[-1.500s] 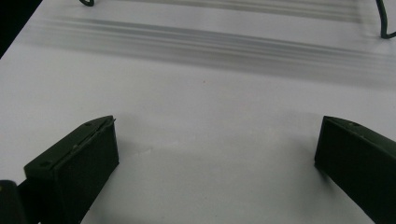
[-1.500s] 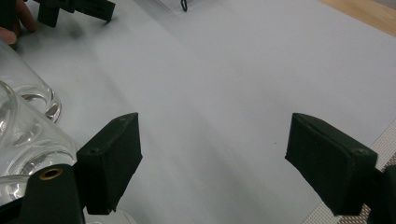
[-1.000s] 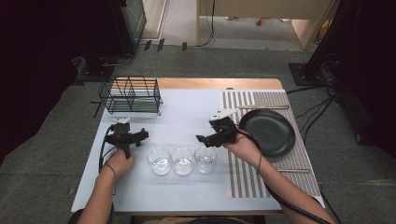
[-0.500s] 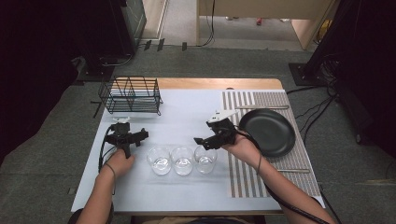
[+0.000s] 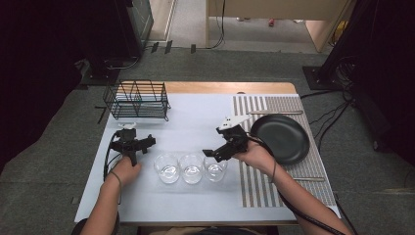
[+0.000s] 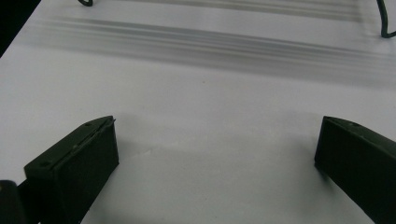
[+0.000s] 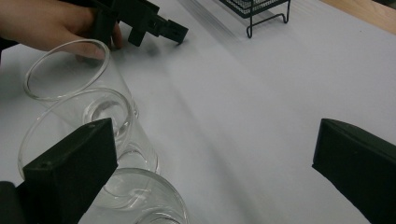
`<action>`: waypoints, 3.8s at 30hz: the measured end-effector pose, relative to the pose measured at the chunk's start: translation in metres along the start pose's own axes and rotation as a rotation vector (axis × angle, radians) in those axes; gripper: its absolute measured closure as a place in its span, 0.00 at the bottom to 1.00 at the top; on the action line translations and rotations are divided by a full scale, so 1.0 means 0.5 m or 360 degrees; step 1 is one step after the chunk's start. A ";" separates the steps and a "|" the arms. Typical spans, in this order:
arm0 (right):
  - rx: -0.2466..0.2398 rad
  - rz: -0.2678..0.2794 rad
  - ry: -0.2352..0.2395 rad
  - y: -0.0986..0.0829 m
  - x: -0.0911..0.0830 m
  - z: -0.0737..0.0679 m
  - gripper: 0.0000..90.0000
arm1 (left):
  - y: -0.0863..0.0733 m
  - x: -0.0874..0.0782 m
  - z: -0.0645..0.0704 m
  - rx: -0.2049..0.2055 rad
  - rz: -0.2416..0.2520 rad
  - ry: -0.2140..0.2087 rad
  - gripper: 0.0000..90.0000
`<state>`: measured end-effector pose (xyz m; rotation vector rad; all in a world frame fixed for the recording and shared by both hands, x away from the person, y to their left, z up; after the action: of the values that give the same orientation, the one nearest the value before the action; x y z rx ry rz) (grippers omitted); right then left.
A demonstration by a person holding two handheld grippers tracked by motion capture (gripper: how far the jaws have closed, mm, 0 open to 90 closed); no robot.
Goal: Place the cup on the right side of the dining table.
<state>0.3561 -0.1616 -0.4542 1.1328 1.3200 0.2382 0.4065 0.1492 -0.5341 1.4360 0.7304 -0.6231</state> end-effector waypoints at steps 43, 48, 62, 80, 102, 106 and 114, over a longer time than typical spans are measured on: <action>-0.0317 -0.0066 0.0247 -0.026 0.013 -0.063 0.00 | 0.000 0.000 0.000 0.0000 0.0000 0.0001 0.00; -0.0348 -0.0087 0.0258 -0.033 0.015 -0.063 0.00 | 0.000 0.000 0.000 0.0001 0.0000 0.0001 0.00; -0.0430 -0.0147 0.0318 -0.051 0.026 -0.069 0.00 | 0.000 0.000 0.000 0.0000 0.0000 0.0000 0.00; -0.0459 -0.0168 0.0371 -0.072 0.042 -0.065 0.00 | 0.000 0.000 0.000 0.0000 0.0001 0.0001 0.00; -0.0521 -0.0179 0.0450 -0.095 0.052 -0.062 0.00 | 0.000 0.000 0.000 0.0000 0.0001 0.0003 0.00; -0.0529 -0.0186 0.0451 -0.099 0.054 -0.060 0.01 | 0.000 0.000 0.000 0.0000 0.0001 0.0001 0.00; -0.0549 -0.0187 0.0441 -0.105 0.055 -0.051 0.07 | 0.000 0.000 0.000 0.0001 0.0000 0.0003 0.00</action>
<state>0.3198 -0.1547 -0.5071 0.7460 1.5143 0.5296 0.4064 0.1492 -0.5342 1.4372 0.7316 -0.6221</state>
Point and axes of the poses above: each handheld gripper's, and its own axes: x roughly forward along the jaws, y roughly out of its top, z roughly to its right, the point moved 5 cm from there along x, roughly forward along the jaws, and after that the axes turned 4 degrees about -z, right-handed, at the moved point
